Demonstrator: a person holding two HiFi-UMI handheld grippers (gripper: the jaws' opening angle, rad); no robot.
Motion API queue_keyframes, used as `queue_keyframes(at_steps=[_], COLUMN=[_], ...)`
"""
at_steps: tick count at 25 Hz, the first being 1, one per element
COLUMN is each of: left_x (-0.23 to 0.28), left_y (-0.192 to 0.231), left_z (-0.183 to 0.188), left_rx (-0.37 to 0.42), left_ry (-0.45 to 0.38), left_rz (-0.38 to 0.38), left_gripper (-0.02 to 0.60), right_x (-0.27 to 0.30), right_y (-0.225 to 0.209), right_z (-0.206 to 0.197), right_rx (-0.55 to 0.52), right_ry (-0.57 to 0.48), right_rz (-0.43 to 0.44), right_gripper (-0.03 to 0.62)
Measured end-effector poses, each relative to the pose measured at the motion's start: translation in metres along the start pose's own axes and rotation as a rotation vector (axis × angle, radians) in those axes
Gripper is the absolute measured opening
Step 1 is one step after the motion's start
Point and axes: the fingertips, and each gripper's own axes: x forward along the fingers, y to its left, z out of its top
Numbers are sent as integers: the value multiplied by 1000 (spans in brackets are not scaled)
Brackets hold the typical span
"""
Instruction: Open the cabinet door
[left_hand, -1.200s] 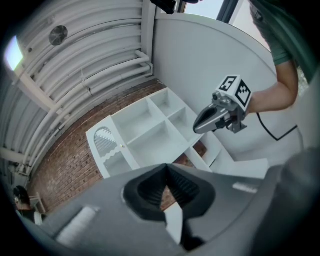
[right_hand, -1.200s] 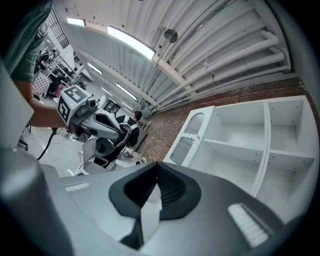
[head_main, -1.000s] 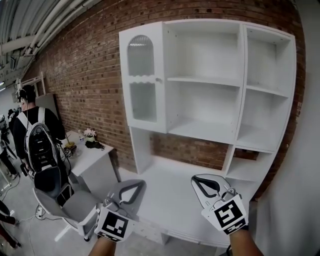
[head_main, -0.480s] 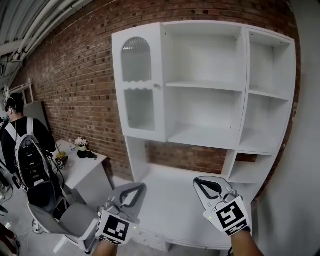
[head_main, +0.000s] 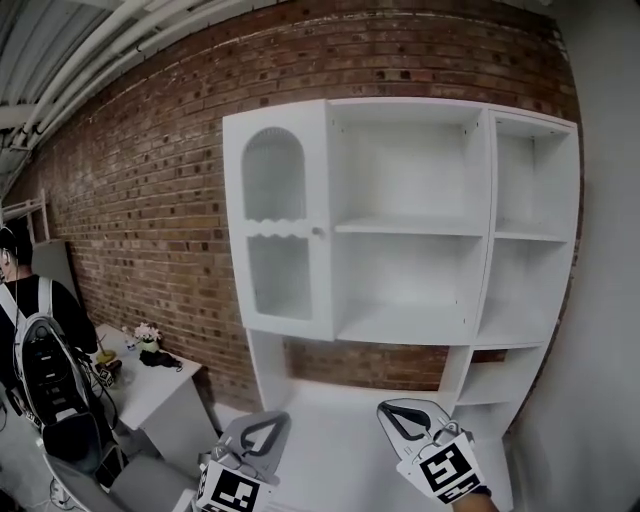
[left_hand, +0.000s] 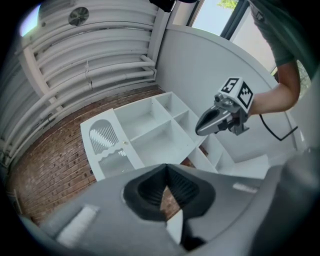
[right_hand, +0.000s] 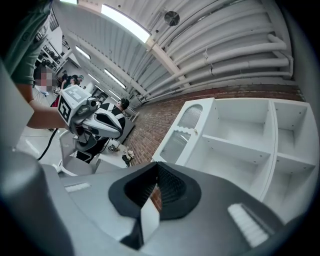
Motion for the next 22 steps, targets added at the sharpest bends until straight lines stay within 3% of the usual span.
queue_keyframes(at_steps=[6, 22], left_x=[17, 90], left_y=[3, 12], left_z=[-12, -28], left_rx=[-16, -7], left_ry=[14, 95], left_rz=[-4, 70], left_gripper=[-2, -2], right_x=[18, 68], right_y=[-11, -70], right_z=[-7, -54], right_rx=[7, 4], right_ry=[-1, -46], right_rz=[14, 121], right_gripper=[6, 6])
